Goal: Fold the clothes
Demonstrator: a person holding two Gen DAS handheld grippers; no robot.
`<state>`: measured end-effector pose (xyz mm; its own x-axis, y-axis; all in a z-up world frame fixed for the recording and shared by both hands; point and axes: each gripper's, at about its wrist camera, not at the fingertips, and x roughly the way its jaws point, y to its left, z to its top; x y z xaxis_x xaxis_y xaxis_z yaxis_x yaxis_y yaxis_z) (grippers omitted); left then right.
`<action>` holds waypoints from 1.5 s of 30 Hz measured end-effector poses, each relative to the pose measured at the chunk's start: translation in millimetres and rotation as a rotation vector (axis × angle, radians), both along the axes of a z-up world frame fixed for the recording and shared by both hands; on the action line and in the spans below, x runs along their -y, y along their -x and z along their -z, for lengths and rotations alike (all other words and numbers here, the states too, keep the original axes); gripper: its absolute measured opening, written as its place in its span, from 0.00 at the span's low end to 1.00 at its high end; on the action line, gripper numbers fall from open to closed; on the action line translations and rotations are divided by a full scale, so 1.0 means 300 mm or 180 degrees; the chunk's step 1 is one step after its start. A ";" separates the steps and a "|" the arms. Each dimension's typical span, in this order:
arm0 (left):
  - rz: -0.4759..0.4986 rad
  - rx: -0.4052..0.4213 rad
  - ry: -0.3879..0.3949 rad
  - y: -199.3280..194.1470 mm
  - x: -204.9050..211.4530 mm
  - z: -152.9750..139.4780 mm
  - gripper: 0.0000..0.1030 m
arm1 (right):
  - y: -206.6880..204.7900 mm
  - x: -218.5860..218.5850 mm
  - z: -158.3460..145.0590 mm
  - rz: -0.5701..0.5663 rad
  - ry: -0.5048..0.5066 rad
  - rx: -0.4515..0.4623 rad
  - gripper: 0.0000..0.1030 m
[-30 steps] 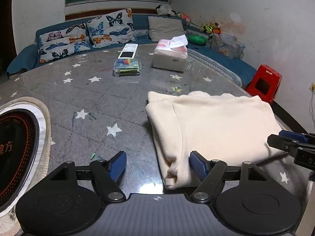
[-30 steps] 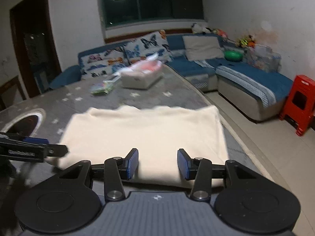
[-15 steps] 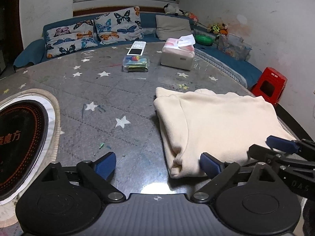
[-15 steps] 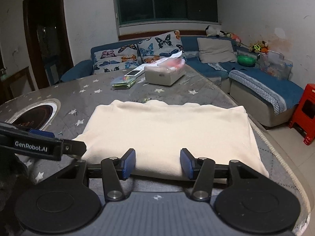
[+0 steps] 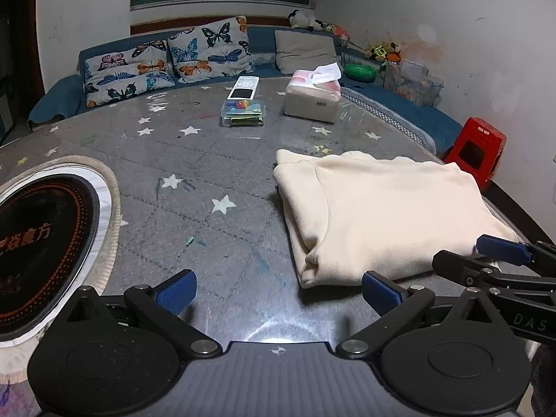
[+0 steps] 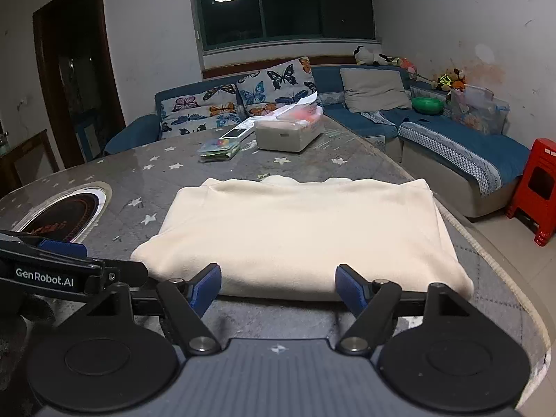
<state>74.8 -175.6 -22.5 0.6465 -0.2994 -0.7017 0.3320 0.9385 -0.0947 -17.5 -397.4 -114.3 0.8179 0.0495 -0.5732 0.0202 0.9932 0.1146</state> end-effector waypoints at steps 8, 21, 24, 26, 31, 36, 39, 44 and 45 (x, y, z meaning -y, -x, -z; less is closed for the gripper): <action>-0.0024 -0.0013 0.0031 0.043 -0.026 -0.003 1.00 | 0.045 -0.012 -0.016 0.0029 0.0024 0.0061 0.82; 0.0020 0.0083 0.0035 0.131 -0.043 -0.027 1.00 | 0.139 -0.037 -0.049 0.0103 0.0103 0.0172 0.97; 0.0030 0.0112 0.0036 0.149 -0.048 -0.034 1.00 | 0.160 -0.042 -0.059 0.0122 0.0117 0.0213 1.00; 0.0036 0.0126 0.0041 0.160 -0.053 -0.035 1.00 | 0.175 -0.044 -0.065 0.0132 0.0113 0.0244 1.00; 0.0037 0.0160 0.0044 0.186 -0.066 -0.037 1.00 | 0.209 -0.048 -0.074 0.0136 0.0100 0.0307 1.00; 0.0037 0.0217 0.0033 0.213 -0.076 -0.044 1.00 | 0.237 -0.052 -0.088 0.0184 0.0116 0.0383 1.00; 0.0049 0.0233 0.0037 0.227 -0.080 -0.047 1.00 | 0.252 -0.054 -0.095 0.0209 0.0125 0.0422 1.00; 0.0080 0.0254 0.0032 0.250 -0.078 -0.050 1.00 | 0.276 -0.056 -0.104 0.0228 0.0129 0.0460 1.00; 0.0086 0.0259 0.0032 0.254 -0.078 -0.051 1.00 | 0.280 -0.057 -0.105 0.0231 0.0130 0.0468 1.00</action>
